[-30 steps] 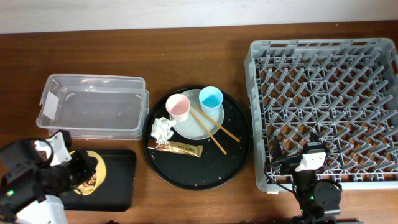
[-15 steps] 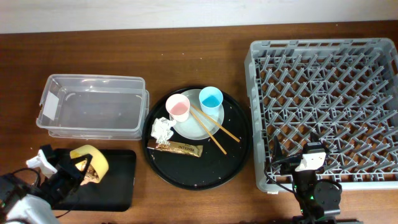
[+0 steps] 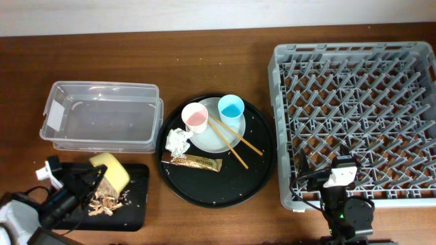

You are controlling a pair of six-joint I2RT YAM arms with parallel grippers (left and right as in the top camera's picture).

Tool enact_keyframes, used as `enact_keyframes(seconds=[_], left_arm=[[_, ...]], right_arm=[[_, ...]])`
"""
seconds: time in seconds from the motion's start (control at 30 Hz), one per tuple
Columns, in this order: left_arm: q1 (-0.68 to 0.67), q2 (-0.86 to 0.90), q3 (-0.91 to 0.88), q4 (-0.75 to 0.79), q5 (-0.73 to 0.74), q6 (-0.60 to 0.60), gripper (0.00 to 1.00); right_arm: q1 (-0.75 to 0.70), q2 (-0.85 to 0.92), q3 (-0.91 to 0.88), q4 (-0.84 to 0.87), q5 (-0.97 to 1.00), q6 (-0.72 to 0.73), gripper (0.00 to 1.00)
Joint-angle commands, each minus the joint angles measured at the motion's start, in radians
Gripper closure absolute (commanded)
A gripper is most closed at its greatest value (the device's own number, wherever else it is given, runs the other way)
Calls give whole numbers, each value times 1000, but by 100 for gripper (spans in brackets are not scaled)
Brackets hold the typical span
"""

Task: Sort waste into correct bins and load items into the dishwasher rack
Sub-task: 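Carry the yellow bowl left over the black rectangular tray, then tilt the yellow bowl to dump scraps onto the black tray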

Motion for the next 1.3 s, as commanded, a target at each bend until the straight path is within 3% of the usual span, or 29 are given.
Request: enact_keyframes(seconds=[0.0,0.13,0.3,0.4,0.43,0.5,0.53,0.7,0.77,0.93,1.0,1.03,1.13,1.2,1.27], left_arm=[[7,2,34,-13,72,89,99],[77,2,34,-12,148,89,99],[95,2,34,-65,135,90,98],[95,2,34,-115,127,127,98],[95,2,34,-198,140,214,98],[100,3,34,-127,157,209,95],[105,4,34,-92,143,146,95],[107,4,34,-126,122,139,94],[107,4,34,-159,137,217,94],[107,4,34,-105,124,131,94],[107,3,34,-139,147,174,94],[107,4,34,-129,142,132,94],[107,4,34,-150,147,174,94],[107,3,34,-182,138,141,94],[107,3,34,-179,162,198,94]], right_arm=[[5,-6,-5,-6,9,4,2],[5,-6,-5,-6,9,4,1],[5,-6,-5,-6,9,4,2],[5,-6,-5,-6,9,4,2],[5,-6,-5,-6,9,4,2],[5,-6,-5,-6,9,4,2],[5,-6,-5,-6,9,4,2],[5,-6,-5,-6,9,4,2],[5,-6,-5,-6,9,4,2],[5,-6,-5,-6,9,4,2],[5,-6,-5,-6,9,4,2],[5,-6,-5,-6,9,4,2],[5,-6,-5,-6,9,4,2],[5,-6,-5,-6,9,4,2],[5,-6,-5,-6,9,4,2]])
